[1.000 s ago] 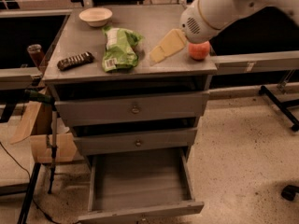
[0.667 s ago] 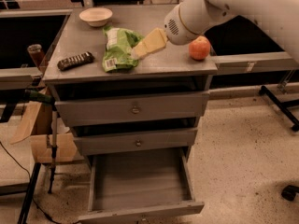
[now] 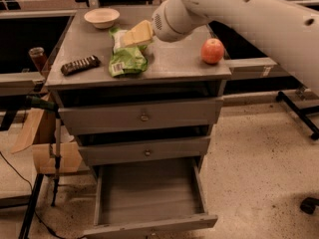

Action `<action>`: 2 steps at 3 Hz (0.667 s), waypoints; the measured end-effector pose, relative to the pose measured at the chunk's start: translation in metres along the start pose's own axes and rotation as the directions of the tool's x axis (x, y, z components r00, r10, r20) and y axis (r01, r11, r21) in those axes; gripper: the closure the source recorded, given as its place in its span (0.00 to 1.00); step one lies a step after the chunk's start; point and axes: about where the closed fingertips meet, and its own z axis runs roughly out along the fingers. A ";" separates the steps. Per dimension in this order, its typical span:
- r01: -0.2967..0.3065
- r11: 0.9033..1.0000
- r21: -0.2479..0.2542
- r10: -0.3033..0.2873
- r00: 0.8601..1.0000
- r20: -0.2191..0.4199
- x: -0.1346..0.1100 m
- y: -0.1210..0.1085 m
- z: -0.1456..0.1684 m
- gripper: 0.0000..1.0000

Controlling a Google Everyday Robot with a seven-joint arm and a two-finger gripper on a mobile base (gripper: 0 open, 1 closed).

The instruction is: Place green rice chip bag into bottom drawer

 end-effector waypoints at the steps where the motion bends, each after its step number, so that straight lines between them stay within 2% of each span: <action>1: -0.048 0.999 0.012 0.048 0.999 -0.002 -0.017 0.012 0.031 0.00; 2: -0.069 0.998 0.010 0.069 0.998 -0.013 -0.023 0.015 0.050 0.00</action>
Offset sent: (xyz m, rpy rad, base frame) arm 0.0555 0.0538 -0.0211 0.0421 0.0610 -0.0687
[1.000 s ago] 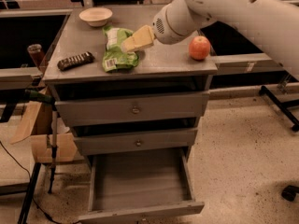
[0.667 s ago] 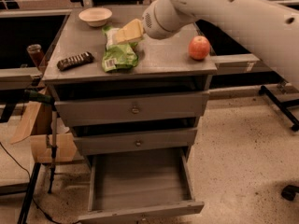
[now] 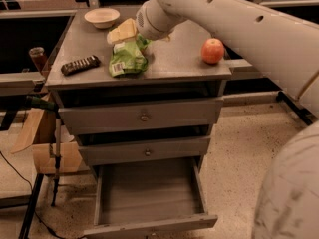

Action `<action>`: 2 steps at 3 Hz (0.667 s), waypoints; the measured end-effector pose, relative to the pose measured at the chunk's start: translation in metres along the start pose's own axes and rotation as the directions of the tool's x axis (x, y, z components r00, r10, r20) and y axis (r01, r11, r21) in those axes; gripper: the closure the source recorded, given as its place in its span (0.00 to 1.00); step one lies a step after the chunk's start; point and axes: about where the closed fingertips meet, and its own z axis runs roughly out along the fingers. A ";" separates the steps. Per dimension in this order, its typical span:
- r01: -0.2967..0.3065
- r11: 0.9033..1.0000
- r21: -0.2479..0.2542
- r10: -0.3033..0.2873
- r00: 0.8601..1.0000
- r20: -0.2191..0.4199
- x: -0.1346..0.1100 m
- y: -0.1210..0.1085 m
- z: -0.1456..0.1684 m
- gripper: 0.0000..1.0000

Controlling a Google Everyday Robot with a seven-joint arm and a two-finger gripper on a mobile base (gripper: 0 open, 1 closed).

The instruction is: Place green rice chip bag into bottom drawer

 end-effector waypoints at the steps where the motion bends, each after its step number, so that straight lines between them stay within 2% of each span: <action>1: -0.007 1.000 -0.008 0.006 1.000 -0.028 -0.005 0.005 0.019 0.00; 2: 0.004 1.000 -0.028 -0.006 0.998 -0.065 -0.009 0.016 0.038 0.00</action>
Offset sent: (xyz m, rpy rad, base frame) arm 0.0341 0.0536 -0.0214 -0.0241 0.0935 0.0672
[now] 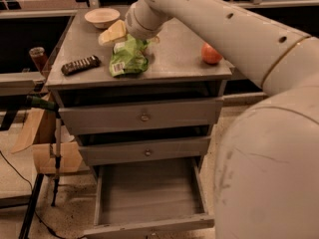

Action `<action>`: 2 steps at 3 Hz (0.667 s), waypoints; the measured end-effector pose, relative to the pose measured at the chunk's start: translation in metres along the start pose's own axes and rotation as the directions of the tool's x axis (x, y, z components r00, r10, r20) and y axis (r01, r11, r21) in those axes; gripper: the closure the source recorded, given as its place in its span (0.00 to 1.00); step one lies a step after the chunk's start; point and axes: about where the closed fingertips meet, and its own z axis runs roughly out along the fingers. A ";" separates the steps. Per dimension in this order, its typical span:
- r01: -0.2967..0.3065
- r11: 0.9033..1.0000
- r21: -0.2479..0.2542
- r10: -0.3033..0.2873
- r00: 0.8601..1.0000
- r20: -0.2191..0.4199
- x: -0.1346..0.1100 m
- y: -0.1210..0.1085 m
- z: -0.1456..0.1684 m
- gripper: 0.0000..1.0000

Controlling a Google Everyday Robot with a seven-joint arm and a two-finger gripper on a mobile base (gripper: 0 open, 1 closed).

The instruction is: Place green rice chip bag into bottom drawer

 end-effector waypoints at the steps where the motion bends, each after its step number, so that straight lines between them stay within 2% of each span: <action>1: 0.012 1.000 -0.006 -0.013 0.997 -0.076 0.001 0.012 0.027 0.00; 2: 0.008 1.000 -0.006 -0.008 0.989 -0.147 0.011 0.016 0.044 0.00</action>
Offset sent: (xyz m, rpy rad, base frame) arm 0.0116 0.0376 -0.0484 -0.0968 0.1885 0.0437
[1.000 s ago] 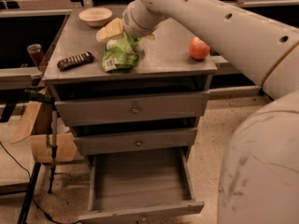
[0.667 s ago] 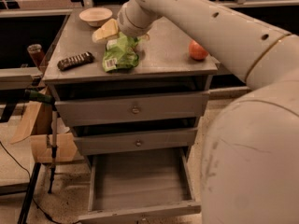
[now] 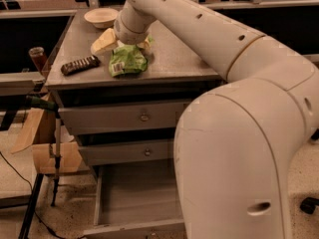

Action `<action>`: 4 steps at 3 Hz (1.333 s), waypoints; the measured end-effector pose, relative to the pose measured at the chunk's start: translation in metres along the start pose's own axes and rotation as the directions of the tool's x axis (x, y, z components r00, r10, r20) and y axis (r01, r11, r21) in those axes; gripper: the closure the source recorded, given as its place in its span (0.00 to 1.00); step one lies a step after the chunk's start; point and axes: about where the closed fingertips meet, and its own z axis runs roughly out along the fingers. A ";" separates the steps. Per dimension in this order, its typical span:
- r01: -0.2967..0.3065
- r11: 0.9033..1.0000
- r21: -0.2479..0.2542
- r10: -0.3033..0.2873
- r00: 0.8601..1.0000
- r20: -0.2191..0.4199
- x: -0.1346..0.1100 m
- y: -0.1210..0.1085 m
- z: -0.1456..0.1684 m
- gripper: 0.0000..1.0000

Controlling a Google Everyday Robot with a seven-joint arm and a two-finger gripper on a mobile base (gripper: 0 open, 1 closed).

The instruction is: Place green rice chip bag into bottom drawer

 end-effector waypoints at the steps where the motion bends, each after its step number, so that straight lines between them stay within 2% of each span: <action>1: -0.004 1.000 -0.003 0.004 0.998 -0.068 0.008 0.001 0.016 0.17; 2: -0.016 1.000 0.010 0.017 0.993 -0.120 0.017 -0.003 0.023 0.41; 3: -0.045 0.997 0.056 0.053 0.988 -0.147 0.026 -0.016 0.016 0.64; 4: -0.080 0.990 0.114 0.097 0.985 -0.144 0.035 -0.034 -0.004 0.89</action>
Offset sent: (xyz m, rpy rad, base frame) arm -0.0015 -0.0042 -0.0328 -0.0856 0.1561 -0.0084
